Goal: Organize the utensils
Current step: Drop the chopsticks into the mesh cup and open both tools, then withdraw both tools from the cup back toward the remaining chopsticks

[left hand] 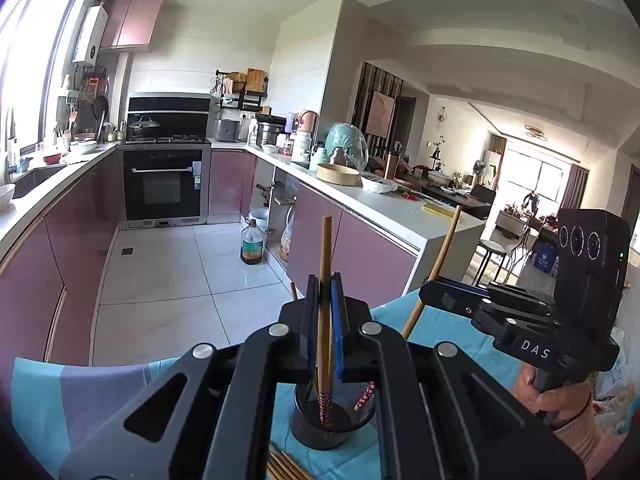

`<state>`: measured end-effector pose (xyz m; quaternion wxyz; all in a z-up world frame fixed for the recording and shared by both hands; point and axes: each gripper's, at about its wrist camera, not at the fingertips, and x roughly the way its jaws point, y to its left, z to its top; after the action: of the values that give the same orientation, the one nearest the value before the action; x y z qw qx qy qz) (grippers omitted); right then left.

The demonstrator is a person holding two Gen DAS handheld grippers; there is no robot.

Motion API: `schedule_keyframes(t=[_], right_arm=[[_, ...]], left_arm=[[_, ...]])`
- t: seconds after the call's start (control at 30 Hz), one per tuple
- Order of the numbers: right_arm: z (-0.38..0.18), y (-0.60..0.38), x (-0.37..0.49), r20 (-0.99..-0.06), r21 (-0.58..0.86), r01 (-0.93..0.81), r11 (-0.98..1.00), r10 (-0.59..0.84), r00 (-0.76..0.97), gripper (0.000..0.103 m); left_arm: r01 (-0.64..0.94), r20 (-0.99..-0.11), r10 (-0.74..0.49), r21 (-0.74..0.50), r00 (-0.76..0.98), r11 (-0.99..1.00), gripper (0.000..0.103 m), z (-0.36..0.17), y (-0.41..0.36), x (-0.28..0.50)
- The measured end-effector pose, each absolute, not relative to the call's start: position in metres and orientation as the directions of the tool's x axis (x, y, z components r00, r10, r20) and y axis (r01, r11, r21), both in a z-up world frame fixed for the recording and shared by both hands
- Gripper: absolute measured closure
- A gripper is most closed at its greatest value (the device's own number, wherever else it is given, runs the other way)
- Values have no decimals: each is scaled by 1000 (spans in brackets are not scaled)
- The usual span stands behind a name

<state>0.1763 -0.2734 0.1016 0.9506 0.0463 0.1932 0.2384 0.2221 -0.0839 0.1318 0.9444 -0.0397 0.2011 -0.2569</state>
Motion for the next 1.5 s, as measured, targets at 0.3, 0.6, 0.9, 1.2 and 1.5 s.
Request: schedule_keyframes(t=[0.3,0.6,0.9,1.2,1.5], right_arm=[[56,-257,210,-525,220,-416,882,467,711,98],[47,-252,224,-569,228,-372,900,433,699,97],[43,-263,222,-542,267,-331,905,425,725,75],[46,-263,191,-499,259,-364,895,446,743,65],[22,-241,141,-520,225,-463,857,508,687,64]], left_arm=[[480,-539,-497,-185,680,857,97,78,-100,263],[444,-575,-465,-188,673,876,93,57,-96,291],[408,-577,-440,-195,688,892,76,40,-84,290],[354,-541,-402,-196,739,915,53,25,-59,255],[305,-570,-346,-170,745,937,38,-13,-34,206]])
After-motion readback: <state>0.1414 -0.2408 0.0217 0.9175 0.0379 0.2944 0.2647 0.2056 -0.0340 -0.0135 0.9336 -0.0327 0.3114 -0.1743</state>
